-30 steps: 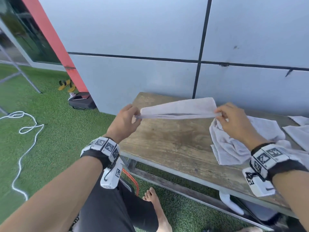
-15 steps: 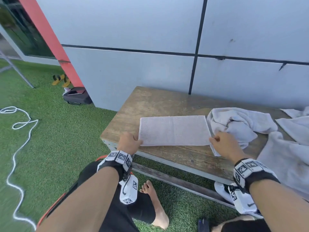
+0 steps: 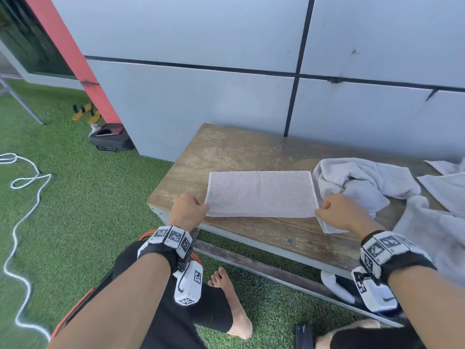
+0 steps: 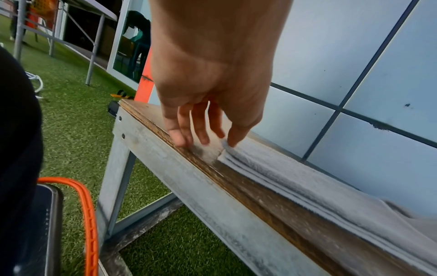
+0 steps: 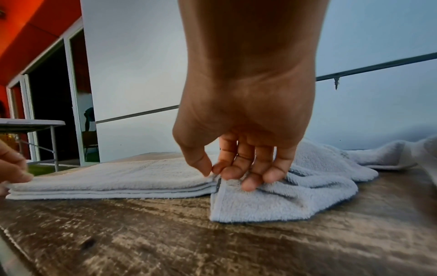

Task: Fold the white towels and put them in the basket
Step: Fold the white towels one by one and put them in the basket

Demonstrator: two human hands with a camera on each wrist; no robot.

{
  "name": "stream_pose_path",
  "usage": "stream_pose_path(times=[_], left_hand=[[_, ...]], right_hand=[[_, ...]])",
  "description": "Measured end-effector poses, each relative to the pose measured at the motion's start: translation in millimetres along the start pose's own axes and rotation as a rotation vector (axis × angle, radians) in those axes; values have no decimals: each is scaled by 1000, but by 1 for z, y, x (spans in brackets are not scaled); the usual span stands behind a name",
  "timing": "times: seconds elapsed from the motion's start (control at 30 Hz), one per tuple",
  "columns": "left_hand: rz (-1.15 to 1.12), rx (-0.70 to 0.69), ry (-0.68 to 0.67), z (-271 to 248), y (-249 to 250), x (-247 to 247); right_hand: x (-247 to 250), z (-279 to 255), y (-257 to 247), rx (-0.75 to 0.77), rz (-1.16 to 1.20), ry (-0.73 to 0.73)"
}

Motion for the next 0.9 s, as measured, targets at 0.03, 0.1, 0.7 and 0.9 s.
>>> stream_pose_path(times=[0.03, 0.1, 0.7, 0.9], left_hand=[[-12, -7, 41, 1, 4, 2], [-5, -89, 119, 4, 20, 2], [216, -621, -53, -4, 111, -129], [186, -597, -48, 0, 107, -127]], right_hand=[[6, 2, -2, 0, 9, 48], [21, 6, -15, 44, 46, 225], [-100, 36, -139, 390, -79, -44], [-92, 34, -136, 394, -60, 64]])
Point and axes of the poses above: each hand's wrist, its own z-axis towards the middle knuckle, its own x-axis out of the back of the hand, y = z × x, the point moved 10 cm from there along z, towards the middle knuckle, and after that the axes turned 15 degrees about y, right-handed, at the moved point
